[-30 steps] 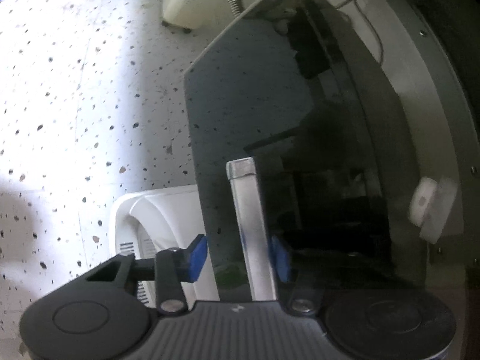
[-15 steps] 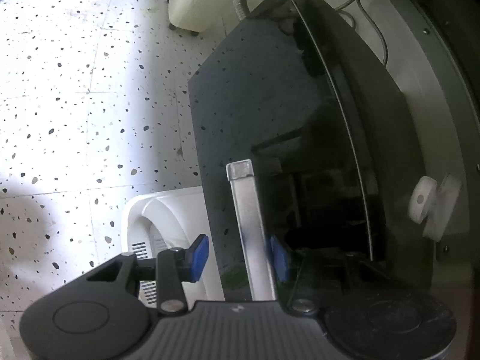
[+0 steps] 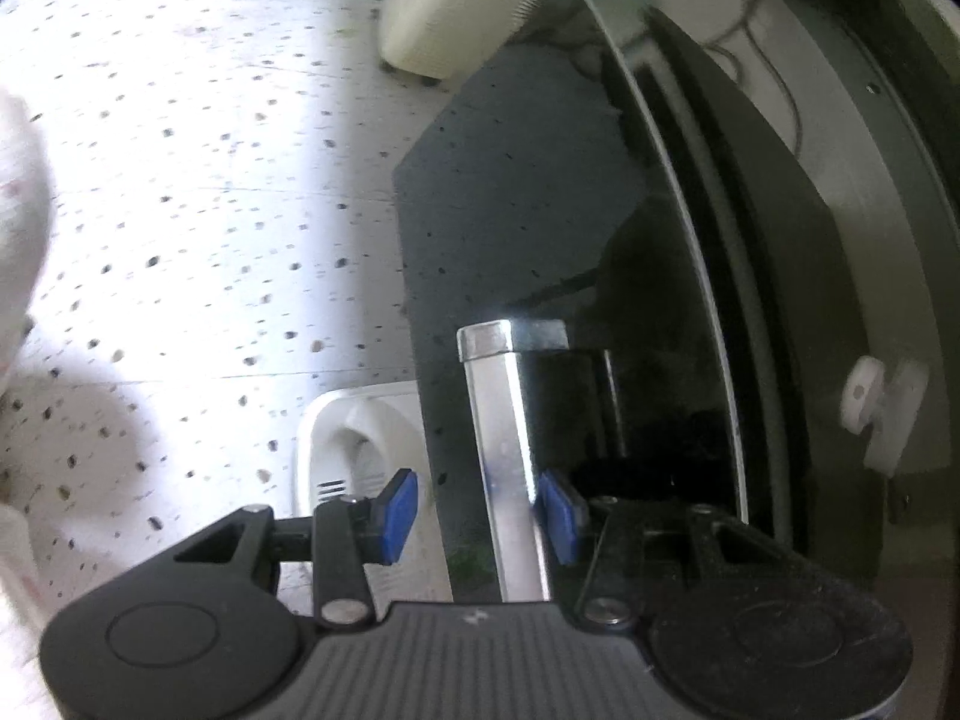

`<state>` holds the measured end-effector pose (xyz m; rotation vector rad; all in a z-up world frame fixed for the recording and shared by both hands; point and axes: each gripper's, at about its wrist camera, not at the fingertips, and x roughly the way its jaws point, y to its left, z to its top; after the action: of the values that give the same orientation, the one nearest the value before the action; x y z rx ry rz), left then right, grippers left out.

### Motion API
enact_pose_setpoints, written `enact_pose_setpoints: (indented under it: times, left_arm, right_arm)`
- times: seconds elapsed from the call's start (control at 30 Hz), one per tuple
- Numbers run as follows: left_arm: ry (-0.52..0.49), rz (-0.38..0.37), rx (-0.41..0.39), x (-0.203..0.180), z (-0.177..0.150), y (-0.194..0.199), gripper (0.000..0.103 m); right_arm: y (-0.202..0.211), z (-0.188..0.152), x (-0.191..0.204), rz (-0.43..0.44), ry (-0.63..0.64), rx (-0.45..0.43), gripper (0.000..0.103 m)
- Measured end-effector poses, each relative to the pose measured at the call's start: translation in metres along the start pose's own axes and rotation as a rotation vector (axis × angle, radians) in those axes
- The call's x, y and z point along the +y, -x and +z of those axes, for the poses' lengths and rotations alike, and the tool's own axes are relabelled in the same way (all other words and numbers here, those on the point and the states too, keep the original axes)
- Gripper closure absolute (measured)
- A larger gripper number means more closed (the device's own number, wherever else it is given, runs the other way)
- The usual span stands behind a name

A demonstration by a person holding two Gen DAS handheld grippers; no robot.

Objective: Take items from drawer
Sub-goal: 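Pull the drawer open with the right gripper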

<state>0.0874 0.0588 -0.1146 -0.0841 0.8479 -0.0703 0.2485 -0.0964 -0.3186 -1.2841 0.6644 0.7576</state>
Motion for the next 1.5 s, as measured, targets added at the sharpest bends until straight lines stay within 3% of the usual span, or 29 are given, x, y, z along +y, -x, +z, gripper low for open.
enact_pose_setpoints:
  times: [0.47,1.07,1.3,1.5]
  left_arm:
    - [-0.024,-0.021,-0.021,-0.012,-0.011,0.014,0.011]
    - [-0.051,-0.026,-0.023,-0.019,-0.023,0.026,0.011]
    - [-0.045,-0.020,-0.021,-0.015,-0.024,0.026,0.011]
    - [-0.042,-0.031,-0.017,-0.014,-0.026,0.024,0.011]
  right_arm:
    - [0.040,-0.007,0.051,-0.008,-0.052,-0.050,0.081]
    - [0.084,-0.016,0.100,0.026,-0.088,-0.076,0.081]
    - [0.121,-0.019,0.109,0.016,-0.094,-0.132,0.083]
    - [0.168,-0.023,0.094,-0.026,-0.145,-0.226,0.083]
